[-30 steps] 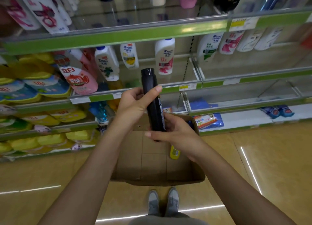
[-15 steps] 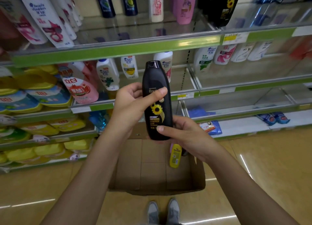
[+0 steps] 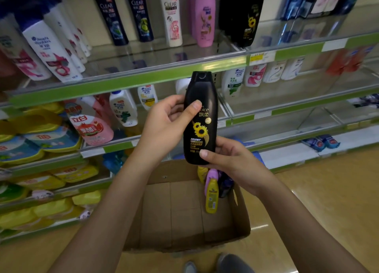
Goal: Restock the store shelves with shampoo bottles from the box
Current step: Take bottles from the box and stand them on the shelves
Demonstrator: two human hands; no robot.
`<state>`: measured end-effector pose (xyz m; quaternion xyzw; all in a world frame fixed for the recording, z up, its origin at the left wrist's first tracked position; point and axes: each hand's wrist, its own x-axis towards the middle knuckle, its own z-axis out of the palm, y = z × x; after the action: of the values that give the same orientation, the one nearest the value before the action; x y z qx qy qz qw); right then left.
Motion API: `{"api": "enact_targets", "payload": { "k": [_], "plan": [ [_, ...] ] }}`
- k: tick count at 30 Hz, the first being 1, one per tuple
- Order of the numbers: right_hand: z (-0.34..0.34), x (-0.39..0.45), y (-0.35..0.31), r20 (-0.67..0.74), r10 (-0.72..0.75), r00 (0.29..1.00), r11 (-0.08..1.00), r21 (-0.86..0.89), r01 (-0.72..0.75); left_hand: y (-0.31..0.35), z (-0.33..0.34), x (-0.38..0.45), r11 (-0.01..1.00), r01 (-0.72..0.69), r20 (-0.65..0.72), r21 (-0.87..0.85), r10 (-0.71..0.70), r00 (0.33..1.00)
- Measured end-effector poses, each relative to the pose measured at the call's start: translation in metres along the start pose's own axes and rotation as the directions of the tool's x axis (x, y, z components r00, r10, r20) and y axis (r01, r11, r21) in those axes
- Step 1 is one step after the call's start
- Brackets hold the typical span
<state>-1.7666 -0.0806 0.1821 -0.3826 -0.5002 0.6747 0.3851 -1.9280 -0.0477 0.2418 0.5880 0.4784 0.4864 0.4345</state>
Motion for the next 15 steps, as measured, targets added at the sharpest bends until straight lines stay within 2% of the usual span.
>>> {"api": "enact_targets", "payload": {
  "k": [6, 15],
  "plan": [
    [-0.055, 0.009, -0.022, -0.06, -0.062, 0.996, 0.998, -0.028, 0.061, 0.014, 0.051, 0.038, 0.999, -0.048, -0.009, 0.016, 0.049, 0.999],
    [-0.181, 0.071, -0.079, -0.089, -0.132, 0.987, 0.99, -0.062, 0.127, 0.038, 0.141, 0.146, 0.992, -0.094, -0.122, 0.082, 0.104, 0.987]
  ]
}}
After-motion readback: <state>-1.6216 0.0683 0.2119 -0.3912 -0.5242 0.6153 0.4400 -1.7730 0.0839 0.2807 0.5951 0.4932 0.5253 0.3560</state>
